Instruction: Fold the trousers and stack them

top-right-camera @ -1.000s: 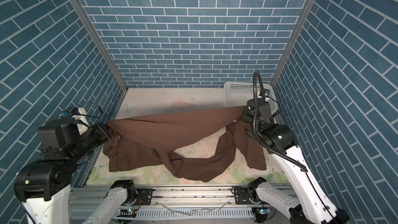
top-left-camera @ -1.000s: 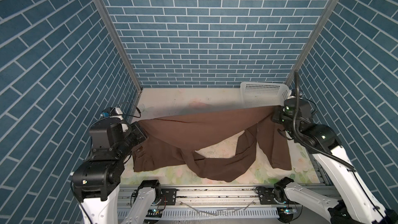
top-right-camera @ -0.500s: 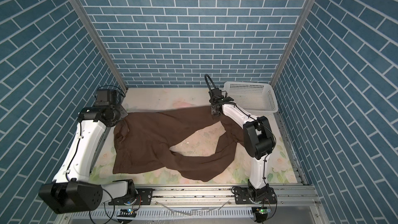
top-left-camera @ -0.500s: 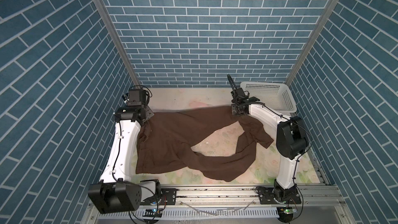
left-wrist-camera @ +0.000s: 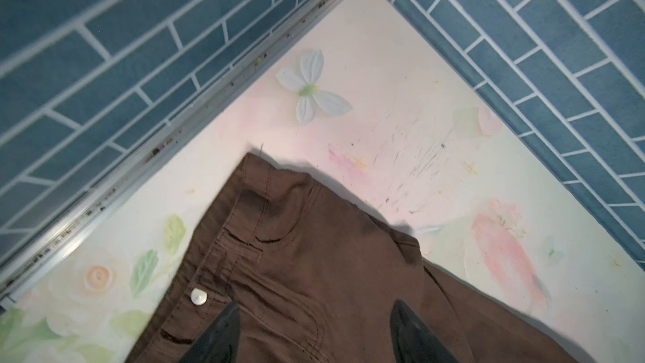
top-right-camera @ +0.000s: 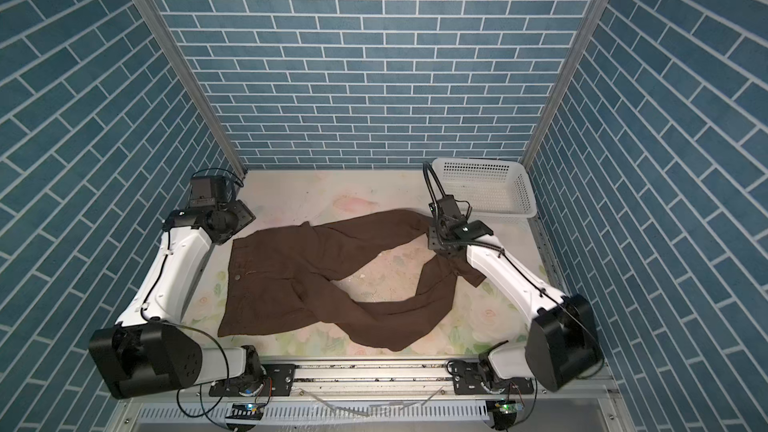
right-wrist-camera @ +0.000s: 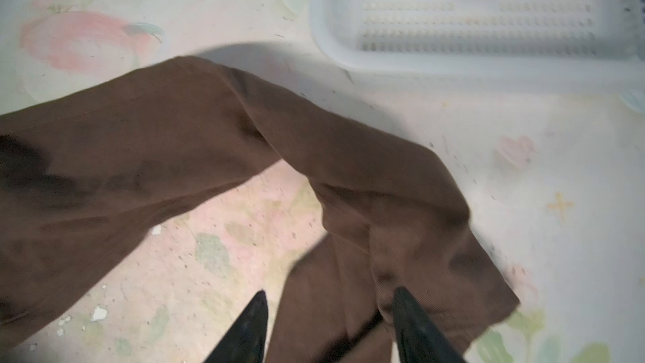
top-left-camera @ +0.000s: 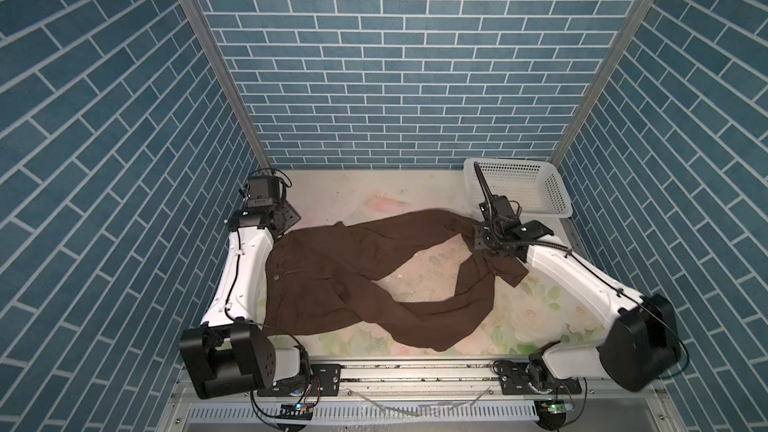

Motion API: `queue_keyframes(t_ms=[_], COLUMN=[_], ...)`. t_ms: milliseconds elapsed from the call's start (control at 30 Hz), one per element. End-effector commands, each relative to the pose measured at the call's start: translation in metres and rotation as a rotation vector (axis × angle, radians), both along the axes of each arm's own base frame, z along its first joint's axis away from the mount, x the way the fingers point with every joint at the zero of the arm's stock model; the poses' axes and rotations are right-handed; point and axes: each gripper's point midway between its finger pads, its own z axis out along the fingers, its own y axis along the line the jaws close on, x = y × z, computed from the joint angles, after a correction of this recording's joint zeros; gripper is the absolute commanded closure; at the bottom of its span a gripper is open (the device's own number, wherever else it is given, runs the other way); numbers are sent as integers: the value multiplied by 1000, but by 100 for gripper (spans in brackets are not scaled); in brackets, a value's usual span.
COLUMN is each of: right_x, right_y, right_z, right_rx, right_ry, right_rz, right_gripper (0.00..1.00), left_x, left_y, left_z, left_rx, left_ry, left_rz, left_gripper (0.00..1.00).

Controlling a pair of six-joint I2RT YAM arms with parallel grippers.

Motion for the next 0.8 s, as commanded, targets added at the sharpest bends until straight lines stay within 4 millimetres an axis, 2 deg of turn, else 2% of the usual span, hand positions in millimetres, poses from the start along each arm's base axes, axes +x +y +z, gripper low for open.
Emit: queue_keyframes(t_ms=[0,33,133,233,300,400,467,567,767], right_x=[-47,-55,-66,-63,-58,-44,-35,-22,-5], right_y=[-42,-47,-50,-43,-41,-44,-46,-45,-44], right_z=[-39,-46,-61,-75,-85,-97,-102,-104,-110], right_rx=[-78,-82,-67,-50,-60,-84,-86,-68,-23], right_ry=[143,161,203,227,235,219,209,173,177], right_rz=[-135,-147,-155,-119,-111,-125,-143,-140,-113], right_gripper=[44,43,43,37,35,36,45,55,67], left_x=[-2,-4,-13,-29,-38,-48,-54,-63,-77], left_y=[-46,-66,-131,-195,-218,-230,-229,-223,-204], left_z=[-10,-15,-27,-42,-52,-71,-81,-94,-119], left_rx=[-45,-25,42,78,123,145,137,124,157], left_ry=[-22,-9,29,58,89,156,180,204,249], left_rz=[-135,-202,-419,-626,-706,-743,-738,-718,-663], left_gripper=[44,51,57,55,49,43,42,37,21])
